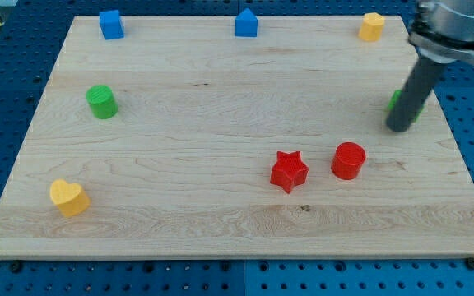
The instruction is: Move the red circle towards the bottom center
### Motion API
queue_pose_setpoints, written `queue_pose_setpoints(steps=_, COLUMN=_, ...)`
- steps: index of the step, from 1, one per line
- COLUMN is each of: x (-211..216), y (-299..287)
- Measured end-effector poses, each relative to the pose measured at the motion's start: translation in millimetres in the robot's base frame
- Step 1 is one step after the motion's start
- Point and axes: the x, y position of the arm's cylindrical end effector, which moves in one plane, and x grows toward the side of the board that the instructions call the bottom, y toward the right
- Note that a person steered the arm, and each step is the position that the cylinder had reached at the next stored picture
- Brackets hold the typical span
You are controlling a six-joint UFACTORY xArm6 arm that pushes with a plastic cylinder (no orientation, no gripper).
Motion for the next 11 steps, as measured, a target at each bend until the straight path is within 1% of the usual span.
queue_pose_setpoints(steps=1, x=3.4, y=-44.1)
queue_pose_setpoints(steps=5, x=8.0, y=-46.5)
queue_pose_setpoints(steps=7, x=51.2, y=-46.5)
queue_pose_setpoints(steps=8, x=56.6, y=-46.5)
queue_pose_setpoints(steps=9, x=73.1, y=-49.4)
queue_pose_setpoints(steps=11, x=97.5, y=-71.1)
